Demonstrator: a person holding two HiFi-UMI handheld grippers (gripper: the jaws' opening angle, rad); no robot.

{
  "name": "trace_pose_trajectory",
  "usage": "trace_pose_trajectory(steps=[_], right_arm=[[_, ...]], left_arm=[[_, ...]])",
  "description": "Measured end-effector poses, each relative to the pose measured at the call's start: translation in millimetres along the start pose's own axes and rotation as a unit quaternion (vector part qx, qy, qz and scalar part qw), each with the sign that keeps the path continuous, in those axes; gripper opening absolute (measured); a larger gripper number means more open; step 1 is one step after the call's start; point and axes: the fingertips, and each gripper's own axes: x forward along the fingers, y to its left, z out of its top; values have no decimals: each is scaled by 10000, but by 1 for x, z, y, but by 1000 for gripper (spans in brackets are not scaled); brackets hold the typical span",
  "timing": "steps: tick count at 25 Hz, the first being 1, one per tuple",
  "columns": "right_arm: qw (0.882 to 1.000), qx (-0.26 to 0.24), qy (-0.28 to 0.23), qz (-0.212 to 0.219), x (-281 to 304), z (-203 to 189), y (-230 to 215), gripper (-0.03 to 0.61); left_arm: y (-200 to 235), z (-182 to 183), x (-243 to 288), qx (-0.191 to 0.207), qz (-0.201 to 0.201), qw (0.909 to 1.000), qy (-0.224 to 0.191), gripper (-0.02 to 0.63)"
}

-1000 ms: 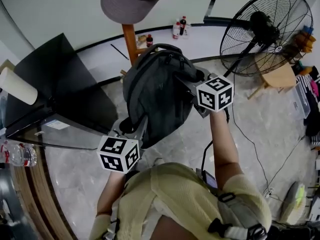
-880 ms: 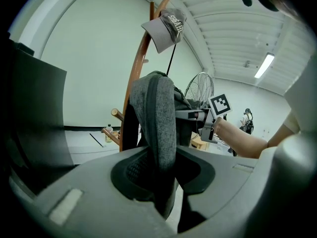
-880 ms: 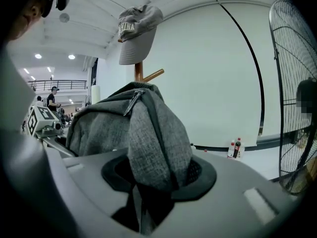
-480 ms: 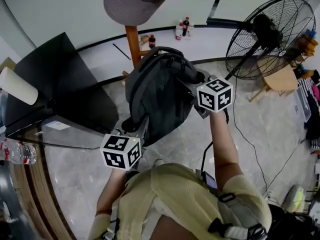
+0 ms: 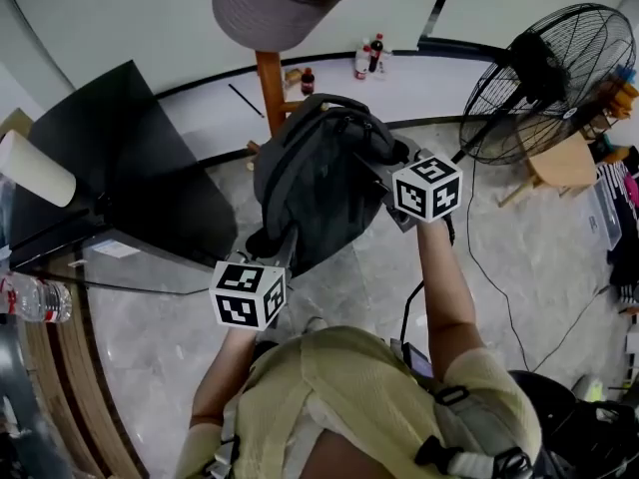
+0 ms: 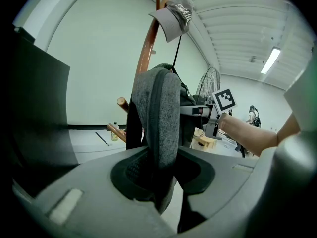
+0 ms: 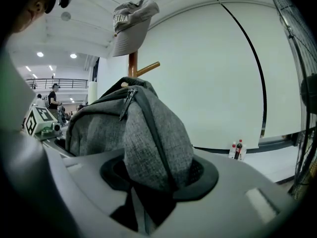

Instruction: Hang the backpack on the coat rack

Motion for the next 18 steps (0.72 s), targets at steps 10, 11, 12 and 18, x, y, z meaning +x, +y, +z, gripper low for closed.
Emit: trace_pose_trajectory(steps=[10,11,12,18], right_arm=[[9997,-247,-82,-15,11,0,-11,215],[9996,-266,-90,-15,12,0,-12,218],[9996,-280,-103,-12,13,0,-13,222],[9992,-351,-205,-58,17,1,-19,250]], left_arm=[[14,-7,16,220,283,9994,-21,100],[16,-8,18,252,312,9992,-24,101],[17,-8,19,285,341,9990,-31,103],[26,-9,24,420,477,9979,-146,110]])
